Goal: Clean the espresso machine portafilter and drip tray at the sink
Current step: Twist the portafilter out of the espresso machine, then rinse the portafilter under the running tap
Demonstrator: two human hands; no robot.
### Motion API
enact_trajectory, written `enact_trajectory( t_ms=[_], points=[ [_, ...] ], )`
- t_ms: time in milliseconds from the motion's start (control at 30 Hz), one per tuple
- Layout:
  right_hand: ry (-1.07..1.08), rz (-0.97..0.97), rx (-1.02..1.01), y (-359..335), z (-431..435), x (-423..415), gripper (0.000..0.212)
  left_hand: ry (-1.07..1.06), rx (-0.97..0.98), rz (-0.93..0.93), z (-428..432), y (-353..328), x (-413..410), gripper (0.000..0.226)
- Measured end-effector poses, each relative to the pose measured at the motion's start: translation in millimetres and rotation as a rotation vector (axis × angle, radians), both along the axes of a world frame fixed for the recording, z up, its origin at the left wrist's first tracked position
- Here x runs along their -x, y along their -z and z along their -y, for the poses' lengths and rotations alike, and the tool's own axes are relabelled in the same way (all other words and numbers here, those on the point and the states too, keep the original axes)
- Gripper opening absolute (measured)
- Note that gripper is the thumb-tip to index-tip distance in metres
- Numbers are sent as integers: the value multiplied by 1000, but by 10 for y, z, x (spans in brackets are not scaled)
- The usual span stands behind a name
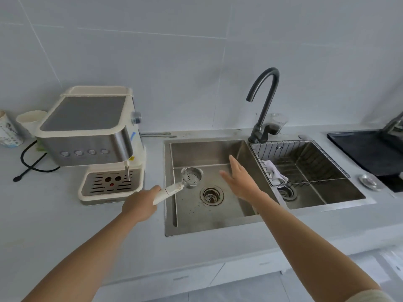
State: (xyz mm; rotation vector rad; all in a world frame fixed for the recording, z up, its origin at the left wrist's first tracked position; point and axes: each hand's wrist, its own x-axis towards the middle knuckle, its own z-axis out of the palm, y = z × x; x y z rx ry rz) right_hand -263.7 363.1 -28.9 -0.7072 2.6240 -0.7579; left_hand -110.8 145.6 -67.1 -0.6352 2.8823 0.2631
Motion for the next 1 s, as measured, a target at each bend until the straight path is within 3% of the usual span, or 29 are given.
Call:
enact_trajectory(
  t_ms=[267,633,800,933,1000],
  points=[
    [116,120,16,105,-722,562,69,1,-22,-8,-512,-12,725,36],
    [558,392,264,235,-826,1849,70,63,-86,-39,-436,85,1945,37],
    [694,523,376,305,-760,2483,33,41,-55,-7,-407,37,2324,37],
    [686,667,526,333,-623,2895,35,7,-56,-2,-431,55,2539,36],
    [716,754,603,315,-538,3085,47,-29,-68,1,-462,84,2603,36]
  ],
)
